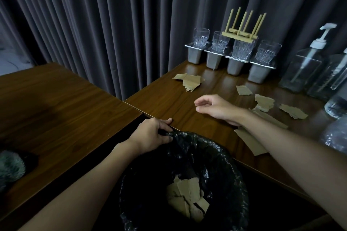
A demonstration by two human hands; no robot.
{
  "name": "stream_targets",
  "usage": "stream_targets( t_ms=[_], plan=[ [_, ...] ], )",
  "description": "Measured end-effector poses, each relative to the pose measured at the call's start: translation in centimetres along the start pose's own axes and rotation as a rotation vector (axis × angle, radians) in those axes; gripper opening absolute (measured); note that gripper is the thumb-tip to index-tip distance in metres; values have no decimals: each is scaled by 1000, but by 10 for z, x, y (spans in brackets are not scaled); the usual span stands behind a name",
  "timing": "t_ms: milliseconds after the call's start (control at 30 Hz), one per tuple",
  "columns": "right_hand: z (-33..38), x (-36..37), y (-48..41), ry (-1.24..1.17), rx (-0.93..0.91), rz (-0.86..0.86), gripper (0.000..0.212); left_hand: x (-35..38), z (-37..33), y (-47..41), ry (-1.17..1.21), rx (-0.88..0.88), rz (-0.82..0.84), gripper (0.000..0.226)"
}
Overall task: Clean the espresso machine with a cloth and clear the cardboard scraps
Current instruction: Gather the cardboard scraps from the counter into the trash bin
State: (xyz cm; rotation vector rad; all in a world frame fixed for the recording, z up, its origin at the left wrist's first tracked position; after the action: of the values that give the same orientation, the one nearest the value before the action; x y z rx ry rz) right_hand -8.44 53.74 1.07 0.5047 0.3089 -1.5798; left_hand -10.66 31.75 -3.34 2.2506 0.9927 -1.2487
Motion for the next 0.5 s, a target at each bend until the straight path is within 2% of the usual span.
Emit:
stream_targets(
  t_ms=[100, 333, 500],
  plan=[
    [-8, -2, -21, 110, 9, -43, 46, -1, 0, -1, -4, -1, 11, 26],
    [-24, -12, -82, 354, -2, -118, 65, -3, -2, -1, -5, -10, 34, 27],
    [-22, -22, -120, 577, -48, -138, 70, -3, -1, -2, -23, -18, 42, 27]
  ],
)
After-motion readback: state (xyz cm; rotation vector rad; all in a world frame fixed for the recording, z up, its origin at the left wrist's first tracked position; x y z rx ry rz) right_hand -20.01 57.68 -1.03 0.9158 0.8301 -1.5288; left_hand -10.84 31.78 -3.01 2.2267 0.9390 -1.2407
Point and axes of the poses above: each hand's wrist, its own y-axis away from the middle knuckle, its own x-axis out of the palm, z = x × y, the point moved 6 cm from there along -y, towards the middle knuckle, and after that the axes turned 8 degrees about -y, right-handed, at the moved point
